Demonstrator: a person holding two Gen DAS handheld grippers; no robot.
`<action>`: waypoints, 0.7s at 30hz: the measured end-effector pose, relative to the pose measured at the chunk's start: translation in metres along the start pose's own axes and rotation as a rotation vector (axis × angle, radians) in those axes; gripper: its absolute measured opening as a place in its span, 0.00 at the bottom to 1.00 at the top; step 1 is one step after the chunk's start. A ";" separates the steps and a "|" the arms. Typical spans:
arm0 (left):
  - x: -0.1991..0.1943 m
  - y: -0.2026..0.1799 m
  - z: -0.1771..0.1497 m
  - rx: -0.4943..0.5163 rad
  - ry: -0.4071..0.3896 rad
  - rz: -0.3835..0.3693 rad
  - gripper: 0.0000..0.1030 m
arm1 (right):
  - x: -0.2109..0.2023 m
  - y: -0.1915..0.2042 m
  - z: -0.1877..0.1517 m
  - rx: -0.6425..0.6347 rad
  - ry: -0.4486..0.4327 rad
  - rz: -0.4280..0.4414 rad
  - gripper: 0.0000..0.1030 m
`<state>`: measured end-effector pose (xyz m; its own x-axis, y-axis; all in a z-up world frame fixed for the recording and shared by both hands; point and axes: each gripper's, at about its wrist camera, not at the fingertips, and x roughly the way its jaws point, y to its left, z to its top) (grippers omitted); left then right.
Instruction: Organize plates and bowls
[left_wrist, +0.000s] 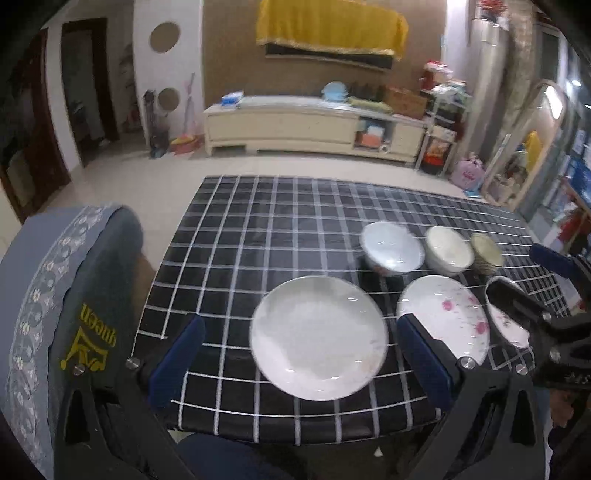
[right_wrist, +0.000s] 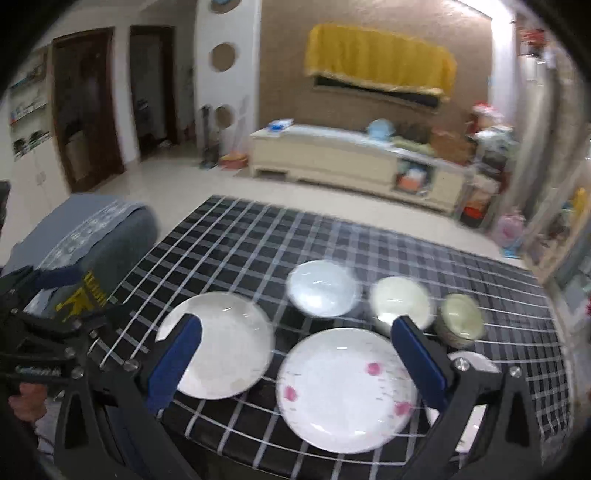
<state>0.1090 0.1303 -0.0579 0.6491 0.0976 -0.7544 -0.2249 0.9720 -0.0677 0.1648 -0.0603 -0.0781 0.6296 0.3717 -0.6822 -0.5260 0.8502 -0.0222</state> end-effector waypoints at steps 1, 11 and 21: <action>0.006 0.005 0.000 -0.015 0.019 -0.002 1.00 | 0.008 0.000 0.000 0.002 0.017 0.018 1.00; 0.085 0.048 -0.020 -0.153 0.203 0.025 1.00 | 0.097 0.012 -0.004 -0.001 0.206 0.102 0.98; 0.138 0.065 -0.041 -0.203 0.312 0.040 0.85 | 0.161 0.019 -0.020 -0.031 0.353 0.111 0.76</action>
<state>0.1538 0.1981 -0.1930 0.3915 0.0340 -0.9196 -0.4053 0.9035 -0.1392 0.2447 0.0086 -0.2028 0.3346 0.3049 -0.8917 -0.6006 0.7982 0.0476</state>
